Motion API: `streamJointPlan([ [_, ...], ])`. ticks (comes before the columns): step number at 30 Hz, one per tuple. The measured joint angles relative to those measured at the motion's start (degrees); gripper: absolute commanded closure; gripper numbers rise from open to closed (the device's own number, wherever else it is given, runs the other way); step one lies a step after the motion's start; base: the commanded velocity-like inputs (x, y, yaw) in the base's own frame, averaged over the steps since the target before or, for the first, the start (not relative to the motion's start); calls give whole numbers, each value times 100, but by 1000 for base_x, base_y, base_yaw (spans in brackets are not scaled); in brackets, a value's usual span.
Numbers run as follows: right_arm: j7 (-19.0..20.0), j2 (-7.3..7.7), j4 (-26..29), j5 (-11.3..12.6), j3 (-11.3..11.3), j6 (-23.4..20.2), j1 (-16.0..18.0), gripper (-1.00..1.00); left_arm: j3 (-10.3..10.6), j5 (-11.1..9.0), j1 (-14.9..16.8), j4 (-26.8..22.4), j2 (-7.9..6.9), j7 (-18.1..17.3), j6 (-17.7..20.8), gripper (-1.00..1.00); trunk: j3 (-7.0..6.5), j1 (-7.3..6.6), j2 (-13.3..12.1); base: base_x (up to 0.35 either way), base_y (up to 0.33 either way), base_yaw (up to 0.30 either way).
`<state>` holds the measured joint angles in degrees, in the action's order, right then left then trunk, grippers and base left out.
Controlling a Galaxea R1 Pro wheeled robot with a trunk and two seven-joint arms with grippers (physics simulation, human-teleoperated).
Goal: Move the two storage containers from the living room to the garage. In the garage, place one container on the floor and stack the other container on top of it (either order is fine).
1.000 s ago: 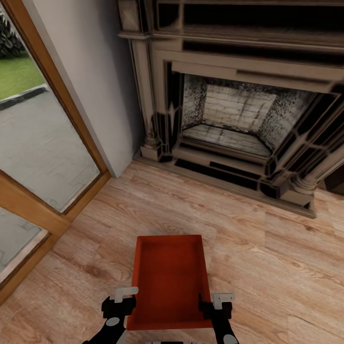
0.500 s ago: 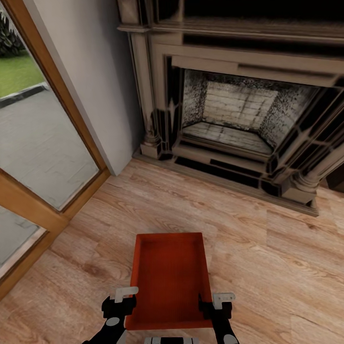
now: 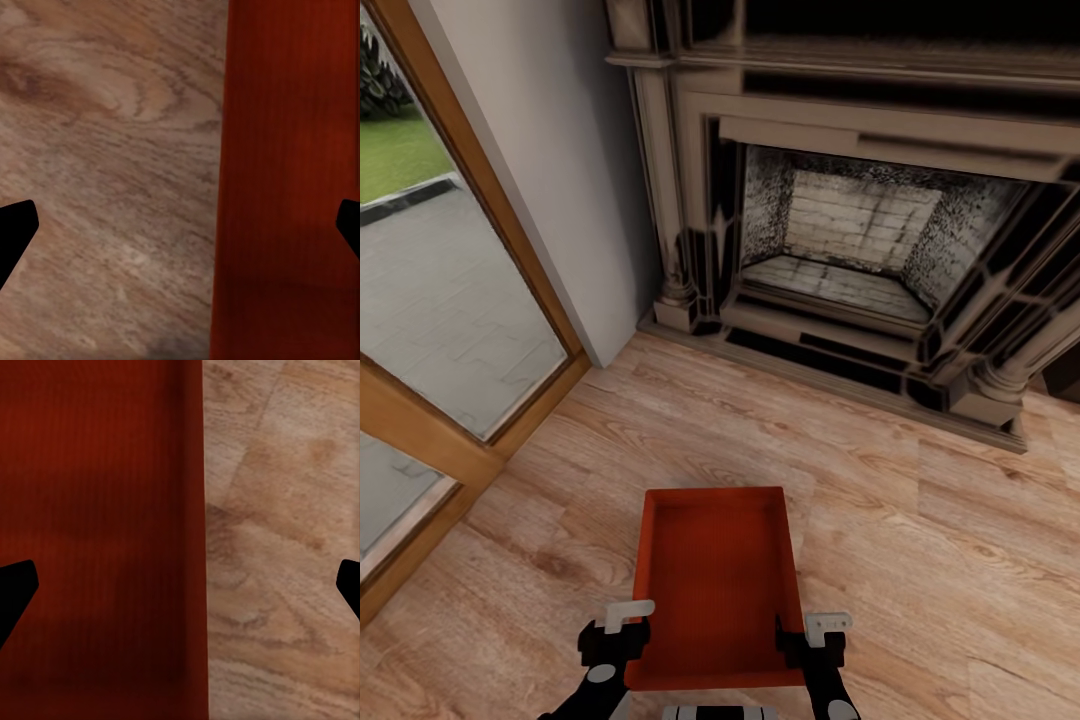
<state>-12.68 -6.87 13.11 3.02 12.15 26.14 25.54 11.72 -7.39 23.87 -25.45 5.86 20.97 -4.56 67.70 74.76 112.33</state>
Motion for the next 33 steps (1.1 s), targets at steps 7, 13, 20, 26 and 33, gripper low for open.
streamJointPlan([
  [7,4,0,1,0,2,0,0,-100,-5,0,0,0,27,-18,0,-100,0,0,0,0,0,0],
  [13,10,6,3,0,1,0,0,-100,-5,-1,0,-8,25,-34,0,-100,0,0,0,0,0,0],
  [20,13,4,4,0,2,0,0,-100,-5,0,0,-1,25,-35,0,-100,0,0,0,0,0,0],
  [26,13,5,4,0,2,0,0,-100,-5,0,1,0,25,-36,0,-100,0,0,0,0,0,0],
  [33,-12,11,-58,-31,3,100,-5,-100,-9,-12,1,-2,25,-39,-3,-100,0,0,0,0,0,0],
])
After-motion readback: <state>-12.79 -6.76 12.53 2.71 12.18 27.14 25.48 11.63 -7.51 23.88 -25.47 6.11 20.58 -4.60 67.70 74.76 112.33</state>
